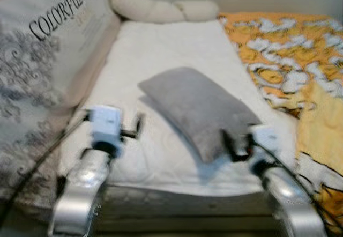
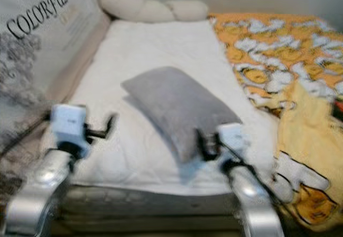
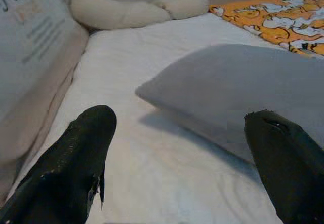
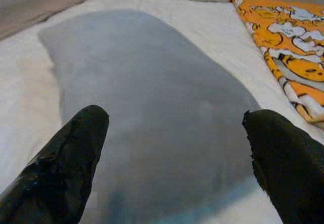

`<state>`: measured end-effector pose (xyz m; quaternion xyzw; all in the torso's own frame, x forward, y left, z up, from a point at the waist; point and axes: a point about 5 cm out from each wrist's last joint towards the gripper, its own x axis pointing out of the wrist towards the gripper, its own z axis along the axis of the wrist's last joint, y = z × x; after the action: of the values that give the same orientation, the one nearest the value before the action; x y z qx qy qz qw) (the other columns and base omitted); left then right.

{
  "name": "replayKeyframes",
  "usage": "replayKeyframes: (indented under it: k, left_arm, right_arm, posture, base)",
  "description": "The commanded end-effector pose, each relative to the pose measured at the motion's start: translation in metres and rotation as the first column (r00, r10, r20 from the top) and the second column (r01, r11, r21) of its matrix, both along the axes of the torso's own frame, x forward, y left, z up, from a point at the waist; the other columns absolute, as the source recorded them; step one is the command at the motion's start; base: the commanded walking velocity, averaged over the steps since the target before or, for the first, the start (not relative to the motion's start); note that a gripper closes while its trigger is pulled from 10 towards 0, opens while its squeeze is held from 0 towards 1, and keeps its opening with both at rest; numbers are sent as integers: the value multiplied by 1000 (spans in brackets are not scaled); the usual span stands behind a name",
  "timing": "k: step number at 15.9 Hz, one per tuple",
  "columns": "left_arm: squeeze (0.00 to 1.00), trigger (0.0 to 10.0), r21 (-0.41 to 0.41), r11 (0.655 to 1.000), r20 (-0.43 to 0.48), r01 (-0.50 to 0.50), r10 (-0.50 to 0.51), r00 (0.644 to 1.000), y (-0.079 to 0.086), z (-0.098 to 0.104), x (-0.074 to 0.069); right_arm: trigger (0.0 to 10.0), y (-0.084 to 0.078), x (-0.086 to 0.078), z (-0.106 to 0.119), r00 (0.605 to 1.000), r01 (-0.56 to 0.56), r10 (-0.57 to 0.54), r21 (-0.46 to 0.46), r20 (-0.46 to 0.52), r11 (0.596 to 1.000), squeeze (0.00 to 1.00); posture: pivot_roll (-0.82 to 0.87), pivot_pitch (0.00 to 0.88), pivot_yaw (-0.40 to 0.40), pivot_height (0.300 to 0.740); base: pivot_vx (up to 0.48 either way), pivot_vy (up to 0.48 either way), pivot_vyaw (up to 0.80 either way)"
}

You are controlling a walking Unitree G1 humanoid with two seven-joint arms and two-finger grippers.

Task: Clean up the room

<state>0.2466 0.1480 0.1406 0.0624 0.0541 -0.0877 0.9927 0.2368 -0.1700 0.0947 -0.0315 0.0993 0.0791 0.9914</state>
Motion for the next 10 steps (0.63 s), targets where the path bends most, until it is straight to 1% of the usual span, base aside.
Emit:
replayKeyframes:
  k: [1, 4, 5, 6, 10]
  left_arm:
    - [0, 10000, 26, 999, 11, -26, 26, 1000, 9, 3, 1]
    - [0, 10000, 30, 999, 10, -26, 26, 1000, 10, 3, 1]
    - [0, 10000, 14, 999, 12, -34, 34, 999, 10, 3, 0]
    - [0, 10000, 52, 998, -2, -33, 33, 999, 10, 1, 0]
    - [0, 10000, 48, 998, -12, -34, 35, 999, 12, 0, -3]
  right_arm:
    - [10000, 9, 3, 7, 999, -22, 21, 19, 26, 1000, 0]
    - [10000, 9, 2, 7, 1000, -16, 16, 18, 27, 1000, 0]
    - [10000, 8, 2, 7, 1000, -12, 12, 17, 27, 1000, 0]
    - [10000, 5, 2, 6, 1000, 3, -3, 18, 26, 1000, 0]
    - [10000, -1, 6, 7, 999, 23, -23, 19, 23, 1000, 0]
  posture:
    - [41, 0, 11, 740]
    - [40, 0, 19, 740]
    - [40, 0, 21, 740]
    - [42, 0, 19, 740]
    - [48, 0, 18, 740]
  base:
    - [322, 0, 0]
    - [315, 0, 0]
    - [0, 0, 0]
    - [0, 0, 0]
    - [0, 0, 0]
